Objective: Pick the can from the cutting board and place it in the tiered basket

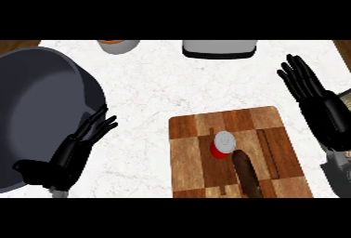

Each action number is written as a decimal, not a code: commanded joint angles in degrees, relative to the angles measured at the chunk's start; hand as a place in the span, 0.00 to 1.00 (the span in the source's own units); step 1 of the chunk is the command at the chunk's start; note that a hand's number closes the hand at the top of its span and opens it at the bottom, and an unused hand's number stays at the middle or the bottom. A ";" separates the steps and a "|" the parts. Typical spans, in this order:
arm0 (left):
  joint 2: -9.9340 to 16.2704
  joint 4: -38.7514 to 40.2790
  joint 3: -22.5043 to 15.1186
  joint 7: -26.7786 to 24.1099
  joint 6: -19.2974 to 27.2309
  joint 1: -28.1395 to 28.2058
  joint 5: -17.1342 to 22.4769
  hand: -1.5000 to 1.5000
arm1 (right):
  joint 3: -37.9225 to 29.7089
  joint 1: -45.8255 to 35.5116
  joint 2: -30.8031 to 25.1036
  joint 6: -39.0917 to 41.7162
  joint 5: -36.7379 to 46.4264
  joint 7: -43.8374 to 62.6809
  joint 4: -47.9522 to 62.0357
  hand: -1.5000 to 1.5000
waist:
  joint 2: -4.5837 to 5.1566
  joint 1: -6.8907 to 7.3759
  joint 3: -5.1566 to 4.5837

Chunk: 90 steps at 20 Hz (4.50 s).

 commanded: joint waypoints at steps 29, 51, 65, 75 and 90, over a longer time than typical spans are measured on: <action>9.76 3.11 5.81 5.20 11.97 -2.55 -14.49 0.50 | 13.11 28.80 -1.97 -39.10 37.39 51.63 -15.73 0.00 | -0.41 -3.26 -3.49; 8.22 5.52 5.63 9.24 11.17 -8.22 -15.15 0.50 | 14.20 5.80 10.61 -19.23 48.24 90.14 -11.40 0.00 | -0.96 -2.59 -2.91; 7.57 7.55 6.77 7.00 11.13 -6.78 -15.14 0.50 | 13.39 1.66 24.10 -8.67 64.10 90.16 -2.94 0.00 | -1.15 -3.31 -2.92; 7.87 7.42 7.36 8.07 10.14 -8.25 -14.90 0.50 | 11.44 2.07 28.74 -8.09 68.05 90.14 1.32 0.00 | -1.12 -3.34 -2.69; 4.86 8.13 5.88 5.95 11.07 -6.58 -16.58 0.50 | 8.59 0.88 28.80 -6.74 64.08 90.12 2.90 0.00 | -1.16 -2.78 -2.64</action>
